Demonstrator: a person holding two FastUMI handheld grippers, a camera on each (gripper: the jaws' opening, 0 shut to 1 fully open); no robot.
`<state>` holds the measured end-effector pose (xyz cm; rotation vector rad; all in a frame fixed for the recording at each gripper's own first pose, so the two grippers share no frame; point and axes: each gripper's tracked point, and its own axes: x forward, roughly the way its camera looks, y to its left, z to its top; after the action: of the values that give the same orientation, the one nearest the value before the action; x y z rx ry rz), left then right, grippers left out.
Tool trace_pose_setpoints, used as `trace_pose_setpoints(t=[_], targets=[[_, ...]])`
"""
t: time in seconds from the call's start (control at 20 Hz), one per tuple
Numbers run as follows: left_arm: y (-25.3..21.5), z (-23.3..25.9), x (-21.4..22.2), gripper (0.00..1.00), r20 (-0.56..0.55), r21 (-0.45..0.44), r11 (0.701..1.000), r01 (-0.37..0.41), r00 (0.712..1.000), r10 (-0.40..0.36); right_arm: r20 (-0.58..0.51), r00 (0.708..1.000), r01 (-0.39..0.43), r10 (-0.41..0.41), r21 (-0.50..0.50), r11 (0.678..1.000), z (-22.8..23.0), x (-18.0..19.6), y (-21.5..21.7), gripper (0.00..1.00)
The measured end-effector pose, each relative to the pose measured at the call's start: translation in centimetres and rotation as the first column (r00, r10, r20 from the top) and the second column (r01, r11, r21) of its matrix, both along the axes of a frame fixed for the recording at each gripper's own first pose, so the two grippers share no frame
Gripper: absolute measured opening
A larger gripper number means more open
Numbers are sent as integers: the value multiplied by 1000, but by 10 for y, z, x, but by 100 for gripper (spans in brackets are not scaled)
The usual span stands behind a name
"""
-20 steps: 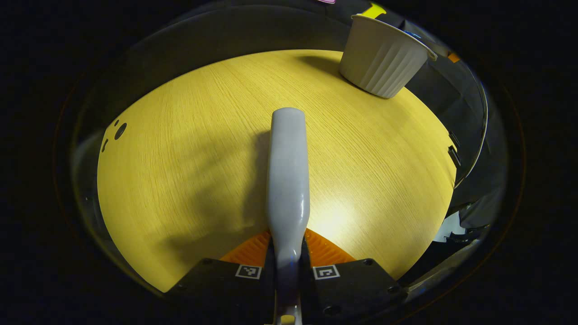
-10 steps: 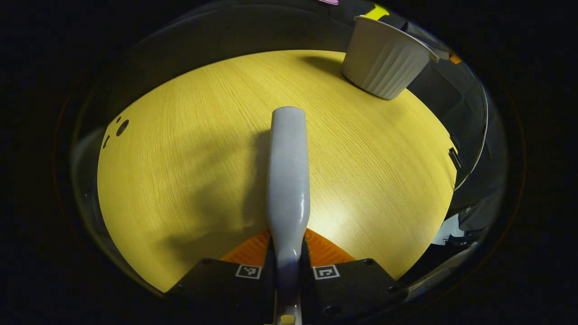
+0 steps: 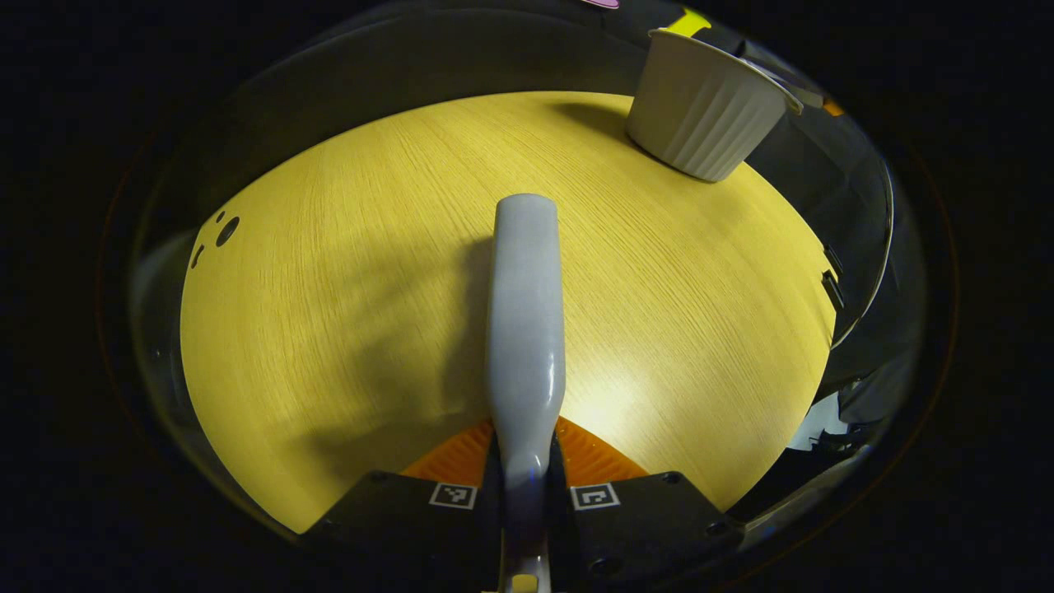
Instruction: Pick up the small broom and dustpan from the desktop, sweep the trash into the dustpan with the broom, and then empty the trash into the garbage bin.
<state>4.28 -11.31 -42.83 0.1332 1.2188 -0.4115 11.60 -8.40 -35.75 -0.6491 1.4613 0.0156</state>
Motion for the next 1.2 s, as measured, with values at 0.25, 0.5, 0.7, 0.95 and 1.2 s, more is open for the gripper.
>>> trace_pose_setpoints(t=[0.25, 0.5, 0.7, 0.95, 1.2], targets=[[1, 0, -1, 27, 1, -4, 1000, -20, 1000, 20, 180, 978, 78, -105, 151, 985, 24, -6, 16, 35], [2, 0, -3, 30, 1, 4, 1000, -31, 1000, 31, 279, 936, 102, -212, 360, 927, 47, -45, 65, 35], [5, -1, -5, 30, 0, 17, 999, -35, 999, 35, 273, 939, 75, -209, 431, 899, 45, -88, 111, 35], [6, -1, -5, 27, 3, 21, 999, -41, 999, 41, 188, 968, 52, -166, 495, 867, 8, -152, 176, 35], [5, -1, -4, 27, 6, 23, 999, -48, 999, 48, 78, 985, 89, -155, 541, 836, -57, -195, 228, 35]])
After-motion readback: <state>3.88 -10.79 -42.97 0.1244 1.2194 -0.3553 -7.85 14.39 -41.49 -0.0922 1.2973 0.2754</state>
